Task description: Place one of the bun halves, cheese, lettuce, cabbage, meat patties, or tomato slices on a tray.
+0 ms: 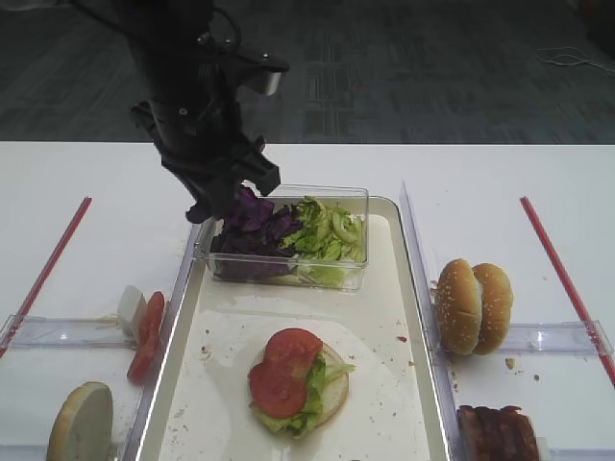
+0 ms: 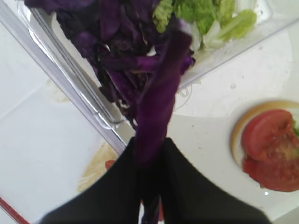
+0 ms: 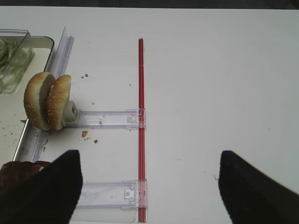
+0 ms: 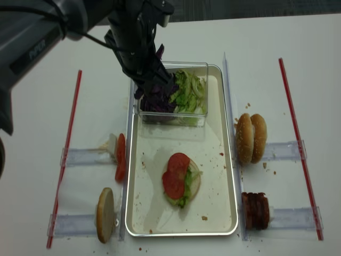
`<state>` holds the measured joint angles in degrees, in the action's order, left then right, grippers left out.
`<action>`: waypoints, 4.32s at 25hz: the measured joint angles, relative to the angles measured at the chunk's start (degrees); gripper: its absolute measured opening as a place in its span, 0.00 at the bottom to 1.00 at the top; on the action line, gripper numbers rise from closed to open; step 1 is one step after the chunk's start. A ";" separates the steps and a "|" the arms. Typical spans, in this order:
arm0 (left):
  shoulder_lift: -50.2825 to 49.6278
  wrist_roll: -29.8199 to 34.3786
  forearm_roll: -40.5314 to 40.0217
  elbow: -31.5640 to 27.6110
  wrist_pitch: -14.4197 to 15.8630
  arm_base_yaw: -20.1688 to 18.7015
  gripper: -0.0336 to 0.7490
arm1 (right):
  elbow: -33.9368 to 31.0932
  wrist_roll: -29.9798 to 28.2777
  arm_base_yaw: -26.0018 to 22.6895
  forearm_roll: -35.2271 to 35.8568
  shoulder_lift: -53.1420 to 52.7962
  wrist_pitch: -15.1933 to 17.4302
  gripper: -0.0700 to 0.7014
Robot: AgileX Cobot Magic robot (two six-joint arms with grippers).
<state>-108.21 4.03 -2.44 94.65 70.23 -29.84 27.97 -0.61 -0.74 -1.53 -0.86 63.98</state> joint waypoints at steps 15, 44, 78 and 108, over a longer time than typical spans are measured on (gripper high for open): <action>11.22 1.91 3.22 -21.32 -7.11 0.00 0.15 | 0.00 0.00 0.00 0.00 0.00 0.00 0.90; 4.68 1.00 4.34 -21.32 -15.38 -17.74 0.15 | 0.00 0.00 0.00 0.00 0.00 0.00 0.90; -0.05 2.64 9.17 -21.32 -14.95 -16.30 0.53 | 0.00 0.00 0.00 0.00 0.00 0.00 0.90; 10.93 0.38 7.09 -21.32 -14.18 -15.61 0.72 | 0.00 -0.22 0.00 0.00 0.00 0.12 0.90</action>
<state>-97.28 4.40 4.65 73.33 56.05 -45.45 27.97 -0.83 -0.74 -1.53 -0.86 64.11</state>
